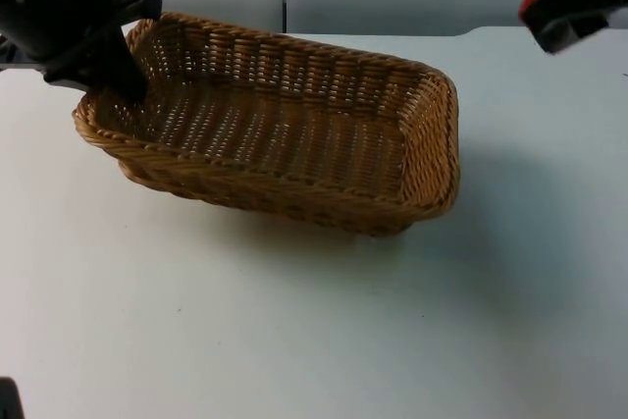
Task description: Pick up the basket with the left hand and place the cube into the basket with the right hand.
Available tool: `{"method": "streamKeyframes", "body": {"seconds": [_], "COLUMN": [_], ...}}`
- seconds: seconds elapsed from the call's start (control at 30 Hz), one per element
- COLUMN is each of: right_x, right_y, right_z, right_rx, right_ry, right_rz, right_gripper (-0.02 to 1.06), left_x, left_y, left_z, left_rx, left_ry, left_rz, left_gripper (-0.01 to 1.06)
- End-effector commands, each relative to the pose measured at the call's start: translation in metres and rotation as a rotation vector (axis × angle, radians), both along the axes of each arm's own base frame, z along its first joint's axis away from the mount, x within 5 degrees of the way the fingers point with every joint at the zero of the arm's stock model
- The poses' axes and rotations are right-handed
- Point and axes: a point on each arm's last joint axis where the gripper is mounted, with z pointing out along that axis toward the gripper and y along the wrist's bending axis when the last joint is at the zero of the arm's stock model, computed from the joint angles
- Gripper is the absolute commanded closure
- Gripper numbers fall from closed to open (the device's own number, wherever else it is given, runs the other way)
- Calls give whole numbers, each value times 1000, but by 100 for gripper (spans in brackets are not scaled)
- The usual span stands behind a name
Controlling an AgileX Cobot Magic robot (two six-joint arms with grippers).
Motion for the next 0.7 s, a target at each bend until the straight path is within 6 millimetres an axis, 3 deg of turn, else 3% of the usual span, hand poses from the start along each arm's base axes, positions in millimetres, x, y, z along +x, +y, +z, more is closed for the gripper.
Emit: {"method": "streamKeyframes", "body": {"seconds": [0.0, 0.1, 0.3, 0.43, 0.67], "right_x": [-14, -31, -40, -38, -36], "right_y": [21, 50, 78, 99, 114], "right_z": [15, 16, 0, -29, -63], "right_rx": [145, 280, 277, 257, 226], "right_ry": [25, 128, 193, 220, 266], "right_rz": [94, 174, 233, 255, 259], "right_gripper": [105, 105, 105, 105, 105], "left_x": [0, 0, 0, 0, 0], "left_y": [-2, -2, -2, -2, -2], "left_z": [8, 8, 8, 8, 8], "left_rx": [-31, -31, -31, -31, -31], "left_ry": [-13, -13, -13, -13, -13], "left_rz": [23, 23, 23, 23, 23], "left_gripper": [105, 105, 105, 105, 105]}}
